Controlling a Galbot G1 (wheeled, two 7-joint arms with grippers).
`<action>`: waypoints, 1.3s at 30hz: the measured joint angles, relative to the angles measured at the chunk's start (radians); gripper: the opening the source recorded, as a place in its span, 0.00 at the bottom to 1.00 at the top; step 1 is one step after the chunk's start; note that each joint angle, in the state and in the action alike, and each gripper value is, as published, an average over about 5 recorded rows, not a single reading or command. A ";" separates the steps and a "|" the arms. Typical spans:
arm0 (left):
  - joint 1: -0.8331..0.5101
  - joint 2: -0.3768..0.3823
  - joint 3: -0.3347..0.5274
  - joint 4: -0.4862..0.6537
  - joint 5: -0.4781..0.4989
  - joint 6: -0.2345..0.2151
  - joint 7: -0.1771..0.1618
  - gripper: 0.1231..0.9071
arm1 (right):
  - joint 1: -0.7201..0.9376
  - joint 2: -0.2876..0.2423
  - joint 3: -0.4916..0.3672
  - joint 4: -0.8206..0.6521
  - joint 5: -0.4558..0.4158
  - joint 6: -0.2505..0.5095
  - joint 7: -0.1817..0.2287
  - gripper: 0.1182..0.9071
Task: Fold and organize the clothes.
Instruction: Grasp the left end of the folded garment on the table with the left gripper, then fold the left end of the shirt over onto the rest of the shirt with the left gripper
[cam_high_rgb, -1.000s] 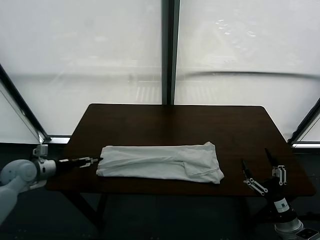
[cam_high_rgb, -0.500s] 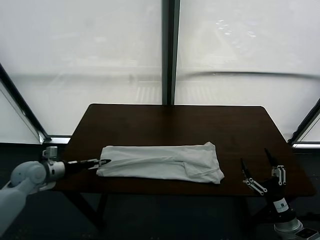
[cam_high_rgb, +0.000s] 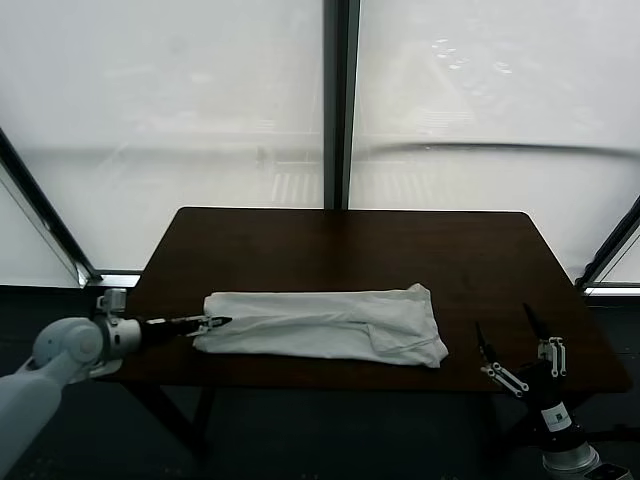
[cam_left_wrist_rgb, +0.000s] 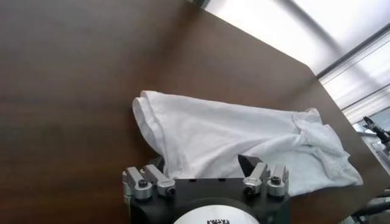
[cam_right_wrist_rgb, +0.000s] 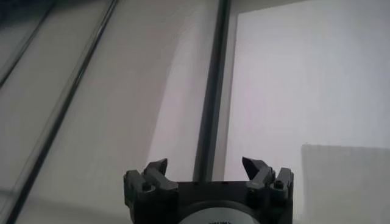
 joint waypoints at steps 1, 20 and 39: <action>-0.002 -0.001 0.002 0.000 0.002 0.000 -0.001 0.72 | 0.000 0.001 0.000 0.001 -0.001 0.000 0.000 1.00; 0.007 -0.036 -0.011 -0.014 0.058 -0.001 -0.030 0.04 | 0.002 0.008 -0.004 0.006 -0.004 0.000 0.001 1.00; 0.085 0.028 -0.103 -0.055 0.064 -0.002 -0.027 0.04 | 0.024 0.012 -0.027 0.002 -0.003 -0.001 0.003 1.00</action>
